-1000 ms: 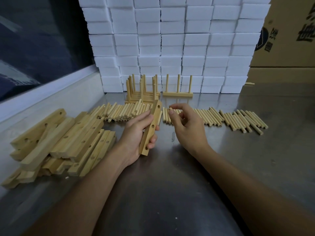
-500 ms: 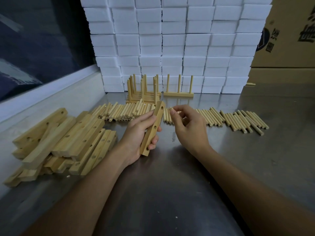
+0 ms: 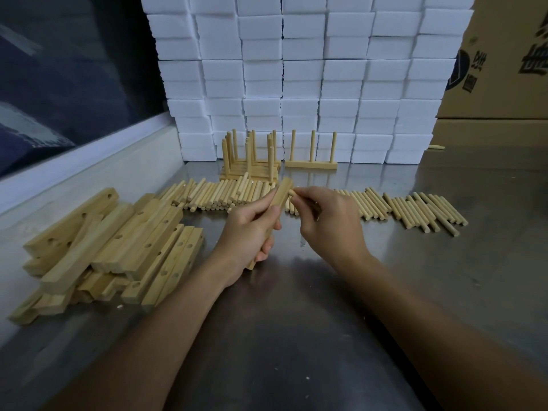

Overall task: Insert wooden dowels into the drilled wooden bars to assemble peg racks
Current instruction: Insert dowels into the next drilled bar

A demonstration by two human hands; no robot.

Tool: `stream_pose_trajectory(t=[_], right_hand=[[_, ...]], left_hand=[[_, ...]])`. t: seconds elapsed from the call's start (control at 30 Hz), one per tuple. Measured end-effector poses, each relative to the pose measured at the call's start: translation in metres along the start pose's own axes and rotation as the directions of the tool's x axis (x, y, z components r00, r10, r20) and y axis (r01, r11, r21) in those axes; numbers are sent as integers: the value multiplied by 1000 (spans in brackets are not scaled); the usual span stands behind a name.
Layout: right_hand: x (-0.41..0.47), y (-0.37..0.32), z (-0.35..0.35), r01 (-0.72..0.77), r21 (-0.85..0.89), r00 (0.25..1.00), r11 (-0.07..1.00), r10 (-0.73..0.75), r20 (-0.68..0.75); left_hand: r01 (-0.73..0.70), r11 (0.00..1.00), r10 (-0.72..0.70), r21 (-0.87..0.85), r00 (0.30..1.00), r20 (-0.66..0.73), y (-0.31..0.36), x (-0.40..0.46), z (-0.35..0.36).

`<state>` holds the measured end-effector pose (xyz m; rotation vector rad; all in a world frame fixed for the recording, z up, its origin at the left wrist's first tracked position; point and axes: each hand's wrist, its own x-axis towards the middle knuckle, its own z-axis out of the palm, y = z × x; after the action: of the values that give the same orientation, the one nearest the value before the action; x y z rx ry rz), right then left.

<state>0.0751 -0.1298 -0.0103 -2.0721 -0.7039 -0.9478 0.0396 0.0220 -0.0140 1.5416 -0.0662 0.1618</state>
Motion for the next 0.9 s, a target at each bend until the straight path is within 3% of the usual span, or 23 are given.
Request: stream_pose_trajectory(t=[0.2,0.3,0.43,0.6,0.67,0.77,0.83,0.9], right_hand=[[-1,-4,-5,60,-150,998,987,-60,0],[-1,-4,-5,22,-182,999,983,-29,-37],[1,-7,-6,-172,-90,983,981,177,47],[14,-1,-10,-510,191,851,839,460,252],[11,-3,-12,-461,141,872,876,417,257],[5,-8,-9,-164,-170,972,972,189,142],[8,-11,-8,-172,-208,969,963,203,139],[15,-12,-9,-306,-82,926,949,316,208]], left_hand=[[-67,991,68,114,998,-2,4,-3,5],[-92,981,93,171,996,0,3,-3,7],[-158,928,163,338,987,13,1,-3,5],[-221,887,216,406,975,59,4,-7,5],[-228,883,223,410,973,61,6,-7,8],[-241,880,247,410,968,39,4,-2,7],[-247,874,255,418,966,36,4,-3,6],[-263,870,271,418,962,42,6,-5,4]])
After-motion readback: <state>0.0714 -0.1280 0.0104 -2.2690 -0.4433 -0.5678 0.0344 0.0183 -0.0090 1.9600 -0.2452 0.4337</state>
